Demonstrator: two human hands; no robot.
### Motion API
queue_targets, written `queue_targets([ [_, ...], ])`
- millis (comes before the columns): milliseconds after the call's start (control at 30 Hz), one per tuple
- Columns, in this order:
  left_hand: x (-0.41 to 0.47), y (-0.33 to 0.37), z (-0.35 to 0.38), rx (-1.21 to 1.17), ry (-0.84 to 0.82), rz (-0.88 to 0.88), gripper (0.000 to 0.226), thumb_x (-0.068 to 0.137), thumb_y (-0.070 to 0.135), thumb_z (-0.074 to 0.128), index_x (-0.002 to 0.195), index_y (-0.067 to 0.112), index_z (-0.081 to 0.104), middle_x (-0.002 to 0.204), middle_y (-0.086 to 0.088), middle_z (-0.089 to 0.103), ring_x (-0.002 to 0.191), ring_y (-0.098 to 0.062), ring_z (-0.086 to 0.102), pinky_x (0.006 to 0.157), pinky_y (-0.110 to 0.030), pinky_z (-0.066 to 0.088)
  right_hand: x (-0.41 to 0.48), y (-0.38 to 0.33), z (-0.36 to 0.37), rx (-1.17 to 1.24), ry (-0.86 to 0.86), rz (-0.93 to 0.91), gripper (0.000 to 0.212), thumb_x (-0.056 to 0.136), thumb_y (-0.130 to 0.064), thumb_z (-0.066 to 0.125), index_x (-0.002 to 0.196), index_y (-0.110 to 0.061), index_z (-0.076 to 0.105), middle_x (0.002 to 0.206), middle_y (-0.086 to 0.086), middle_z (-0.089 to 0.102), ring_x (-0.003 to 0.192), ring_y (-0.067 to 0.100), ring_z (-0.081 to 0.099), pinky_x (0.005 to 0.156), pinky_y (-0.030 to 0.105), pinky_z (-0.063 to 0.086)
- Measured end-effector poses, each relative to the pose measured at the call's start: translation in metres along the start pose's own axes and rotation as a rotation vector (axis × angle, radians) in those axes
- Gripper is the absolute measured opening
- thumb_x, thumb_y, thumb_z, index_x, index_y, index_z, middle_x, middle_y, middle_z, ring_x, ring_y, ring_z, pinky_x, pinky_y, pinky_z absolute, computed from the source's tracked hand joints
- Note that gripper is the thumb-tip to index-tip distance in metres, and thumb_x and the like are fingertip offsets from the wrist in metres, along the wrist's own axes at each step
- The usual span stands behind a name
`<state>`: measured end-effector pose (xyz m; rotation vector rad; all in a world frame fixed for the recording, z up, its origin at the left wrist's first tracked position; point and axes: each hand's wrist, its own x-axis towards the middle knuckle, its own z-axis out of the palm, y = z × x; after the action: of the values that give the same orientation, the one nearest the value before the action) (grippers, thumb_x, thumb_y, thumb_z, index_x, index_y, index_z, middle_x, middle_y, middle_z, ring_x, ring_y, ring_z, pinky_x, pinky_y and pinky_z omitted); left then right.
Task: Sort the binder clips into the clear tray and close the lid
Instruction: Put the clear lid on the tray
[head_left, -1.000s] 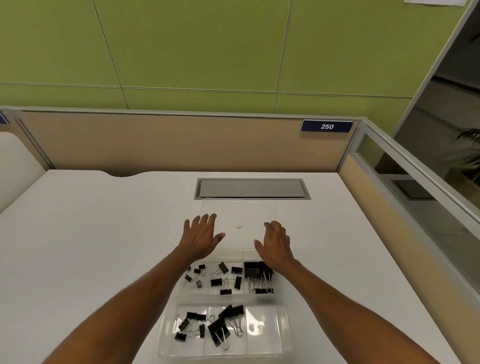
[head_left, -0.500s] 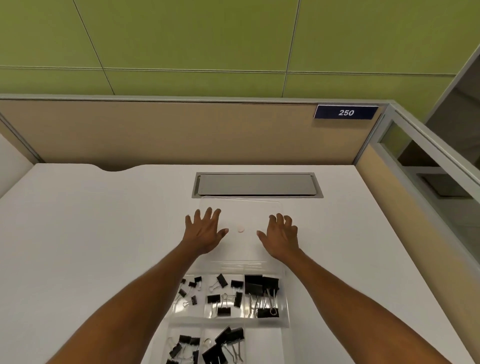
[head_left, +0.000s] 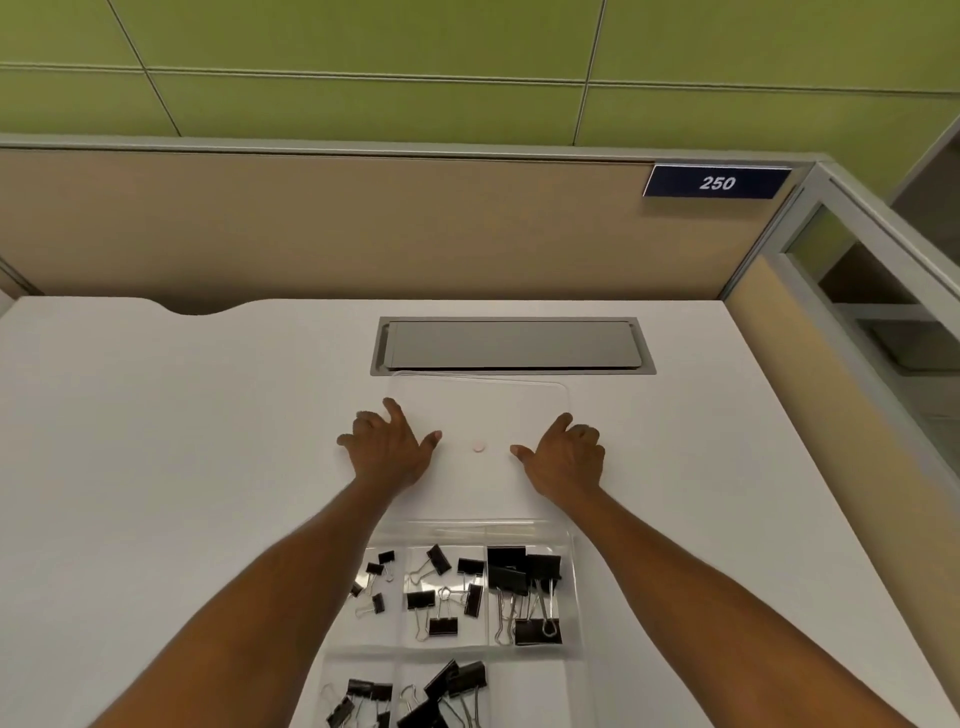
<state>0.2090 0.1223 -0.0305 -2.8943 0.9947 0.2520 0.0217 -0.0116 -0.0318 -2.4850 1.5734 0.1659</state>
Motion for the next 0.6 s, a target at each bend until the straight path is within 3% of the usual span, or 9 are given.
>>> queue_targets([
  [133,0.0,0.003,-0.003,-0.042,0.003,-0.049,0.09,0.082,0.072,0.03,0.141,0.004,0.017,0.127,-0.023,0.051,0.113,-0.038,0.046,0.091,-0.052,0.039,-0.002,-0.001,0.003,-0.009,-0.036,0.056,0.102,0.078,-0.074,0.045,0.142,0.001,0.021,0.131,0.024,0.047,0.118,0.037,0.042,0.091,0.045,0.042],
  [267,-0.001,0.006,-0.001,-0.098,-0.006,-0.085,0.087,0.085,0.067,0.035,0.139,0.0,0.021,0.125,-0.021,0.052,0.112,-0.036,0.046,0.091,-0.048,0.039,-0.003,-0.005,0.001,0.032,-0.02,0.097,0.096,0.078,-0.073,0.048,0.136,0.001,0.029,0.126,0.02,0.048,0.113,0.033,0.045,0.084,0.043,0.044],
  [433,-0.001,0.007,0.003,-0.161,0.027,-0.043,0.08,0.087,0.058,0.042,0.134,-0.004,0.028,0.121,-0.022,0.052,0.109,-0.037,0.048,0.087,-0.044,0.04,-0.002,-0.011,-0.003,0.151,-0.05,0.177,0.099,0.078,-0.071,0.052,0.139,0.001,0.023,0.13,0.019,0.045,0.119,0.034,0.042,0.088,0.046,0.043],
  [600,0.007,0.006,-0.001,-0.513,-0.025,-0.194,0.084,0.081,0.057,0.055,0.132,-0.004,0.029,0.129,-0.023,0.045,0.12,-0.04,0.039,0.097,-0.049,0.035,0.003,-0.009,-0.012,0.366,-0.083,0.279,0.095,0.079,-0.067,0.055,0.138,0.001,0.024,0.135,0.019,0.04,0.126,0.036,0.036,0.094,0.052,0.039],
])
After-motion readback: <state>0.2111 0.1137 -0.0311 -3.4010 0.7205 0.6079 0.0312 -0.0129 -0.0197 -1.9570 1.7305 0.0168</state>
